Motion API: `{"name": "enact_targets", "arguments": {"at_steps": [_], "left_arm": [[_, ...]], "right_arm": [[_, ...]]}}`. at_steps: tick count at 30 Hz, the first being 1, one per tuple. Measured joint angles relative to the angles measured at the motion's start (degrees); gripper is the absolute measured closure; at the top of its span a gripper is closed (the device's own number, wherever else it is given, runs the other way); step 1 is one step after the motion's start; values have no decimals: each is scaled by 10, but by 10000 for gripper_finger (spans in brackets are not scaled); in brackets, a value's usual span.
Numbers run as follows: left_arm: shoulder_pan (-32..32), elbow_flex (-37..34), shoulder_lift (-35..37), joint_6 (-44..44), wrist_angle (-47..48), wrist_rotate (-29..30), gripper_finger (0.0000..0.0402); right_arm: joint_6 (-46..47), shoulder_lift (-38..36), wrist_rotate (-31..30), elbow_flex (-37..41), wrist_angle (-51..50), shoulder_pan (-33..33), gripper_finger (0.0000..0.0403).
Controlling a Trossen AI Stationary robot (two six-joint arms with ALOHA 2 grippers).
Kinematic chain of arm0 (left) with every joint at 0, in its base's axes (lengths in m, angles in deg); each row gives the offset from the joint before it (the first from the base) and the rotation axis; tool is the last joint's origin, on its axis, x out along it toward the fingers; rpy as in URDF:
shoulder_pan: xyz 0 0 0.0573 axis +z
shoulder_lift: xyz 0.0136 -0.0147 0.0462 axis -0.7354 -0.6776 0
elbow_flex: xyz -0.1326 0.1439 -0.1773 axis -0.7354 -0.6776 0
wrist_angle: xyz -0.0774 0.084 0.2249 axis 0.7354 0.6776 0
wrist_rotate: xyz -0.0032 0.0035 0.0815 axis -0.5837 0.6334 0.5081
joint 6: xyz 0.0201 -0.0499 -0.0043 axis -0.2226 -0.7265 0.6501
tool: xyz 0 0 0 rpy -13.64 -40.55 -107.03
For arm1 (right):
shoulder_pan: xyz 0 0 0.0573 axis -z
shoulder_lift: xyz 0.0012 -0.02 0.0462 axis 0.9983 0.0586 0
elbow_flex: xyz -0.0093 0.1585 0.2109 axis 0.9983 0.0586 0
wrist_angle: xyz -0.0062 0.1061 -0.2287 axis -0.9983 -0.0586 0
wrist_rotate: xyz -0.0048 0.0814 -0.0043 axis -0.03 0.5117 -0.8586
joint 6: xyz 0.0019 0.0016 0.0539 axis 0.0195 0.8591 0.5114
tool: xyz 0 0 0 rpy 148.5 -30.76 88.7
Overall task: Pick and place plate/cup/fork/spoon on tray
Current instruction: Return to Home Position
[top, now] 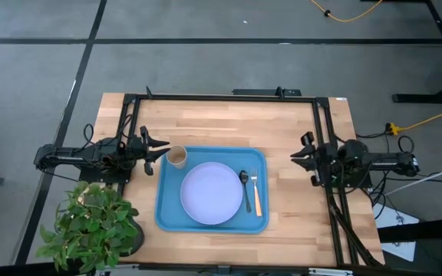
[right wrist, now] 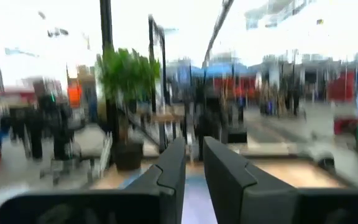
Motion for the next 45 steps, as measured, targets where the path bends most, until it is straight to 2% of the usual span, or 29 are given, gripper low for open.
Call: {"name": "enact_targets", "arguments": {"at_steps": [2, 5, 12, 21, 45], "left_arm": [[0, 0, 0, 0, 0, 0, 301], [0, 0, 0, 0, 0, 0, 301], [0, 0, 0, 0, 0, 0, 301], [0, 0, 0, 0, 0, 0, 301], [0, 0, -1, 0, 0, 0, 301]], "right_arm": [[6, -2, 0, 0, 25, 0, 341], [6, -1, 0, 0, 2, 0, 341], [4, -1, 0, 0, -131, 0, 341], [2, 4, -27, 0, -131, 0, 341], [2, 7, -31, 0, -134, 0, 341]]}}
